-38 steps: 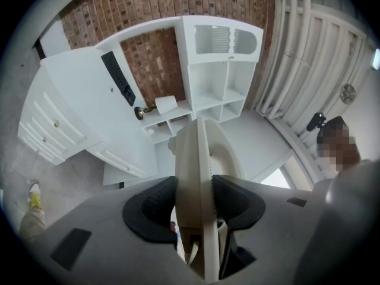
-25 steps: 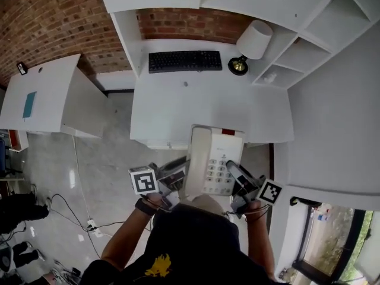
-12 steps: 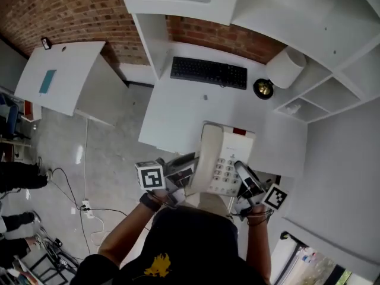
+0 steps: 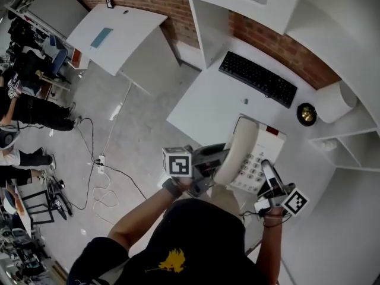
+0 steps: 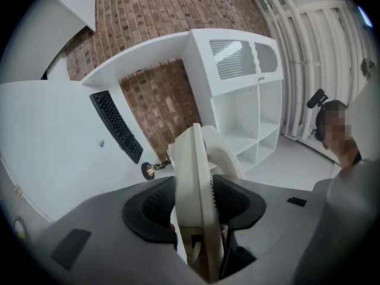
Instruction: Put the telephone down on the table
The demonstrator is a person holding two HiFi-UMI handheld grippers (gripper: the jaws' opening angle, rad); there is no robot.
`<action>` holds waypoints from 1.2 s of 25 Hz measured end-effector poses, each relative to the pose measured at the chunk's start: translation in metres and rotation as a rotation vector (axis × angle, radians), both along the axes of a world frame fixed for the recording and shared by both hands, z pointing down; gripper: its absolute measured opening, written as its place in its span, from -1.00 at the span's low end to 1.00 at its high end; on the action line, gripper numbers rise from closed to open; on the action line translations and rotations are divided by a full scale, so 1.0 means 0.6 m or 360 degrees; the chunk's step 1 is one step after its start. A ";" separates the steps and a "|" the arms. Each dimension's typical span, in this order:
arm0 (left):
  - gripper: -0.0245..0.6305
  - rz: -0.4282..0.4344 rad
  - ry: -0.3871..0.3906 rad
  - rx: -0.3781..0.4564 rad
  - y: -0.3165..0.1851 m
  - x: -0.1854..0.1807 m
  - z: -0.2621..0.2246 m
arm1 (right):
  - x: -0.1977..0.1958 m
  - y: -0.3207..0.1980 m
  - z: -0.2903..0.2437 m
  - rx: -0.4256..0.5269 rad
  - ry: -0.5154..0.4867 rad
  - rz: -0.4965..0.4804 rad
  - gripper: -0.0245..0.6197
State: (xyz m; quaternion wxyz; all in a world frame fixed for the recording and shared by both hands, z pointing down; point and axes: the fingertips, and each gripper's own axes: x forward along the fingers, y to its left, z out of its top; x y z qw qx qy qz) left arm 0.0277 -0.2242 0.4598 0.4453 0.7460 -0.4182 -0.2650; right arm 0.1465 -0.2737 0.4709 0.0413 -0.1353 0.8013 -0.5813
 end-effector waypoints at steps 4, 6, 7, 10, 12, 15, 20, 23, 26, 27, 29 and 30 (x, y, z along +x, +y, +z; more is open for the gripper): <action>-0.30 -0.0048 -0.0032 -0.0077 -0.059 -0.004 0.037 | -0.004 -0.072 0.046 -0.0038 0.0025 -0.0038 -0.28; -0.30 -0.0037 -0.0041 -0.0098 -0.082 -0.003 0.056 | 0.005 -0.094 0.058 -0.0042 0.0064 -0.0020 -0.28; -0.30 -0.0021 -0.0036 -0.0093 -0.088 0.000 0.061 | 0.013 -0.096 0.058 -0.0040 0.0081 -0.0002 -0.28; -0.29 0.0042 0.0010 -0.0041 -0.090 0.017 0.050 | 0.025 -0.088 0.050 -0.0037 0.0083 0.0028 -0.28; -0.29 0.0041 -0.0011 -0.0042 -0.083 0.015 0.047 | 0.016 -0.081 0.045 -0.0036 0.0049 0.0007 -0.28; -0.29 0.0012 -0.0064 -0.0064 -0.056 -0.008 0.058 | -0.016 -0.060 0.045 0.0008 -0.0007 -0.0046 -0.28; -0.29 -0.0035 -0.0046 -0.0019 -0.034 -0.051 0.077 | -0.080 -0.050 0.059 0.0098 -0.0094 -0.0145 -0.28; -0.28 -0.0048 -0.0066 -0.0040 -0.067 -0.020 0.086 | -0.053 -0.084 0.063 0.0083 -0.0081 -0.0136 -0.28; -0.28 -0.0053 -0.0068 -0.0066 -0.082 -0.006 0.083 | -0.029 -0.097 0.070 0.0032 -0.0010 -0.0103 -0.28; -0.28 -0.0050 -0.0070 -0.0083 -0.090 -0.011 0.102 | -0.031 -0.103 0.091 0.0007 0.0014 -0.0089 -0.28; -0.28 -0.0035 -0.0070 -0.0133 -0.108 -0.035 0.173 | -0.050 -0.118 0.164 -0.0049 0.0047 -0.0068 -0.28; -0.27 -0.0031 -0.0083 -0.0154 -0.117 -0.049 0.214 | -0.063 -0.126 0.204 -0.0071 0.0055 -0.0065 -0.28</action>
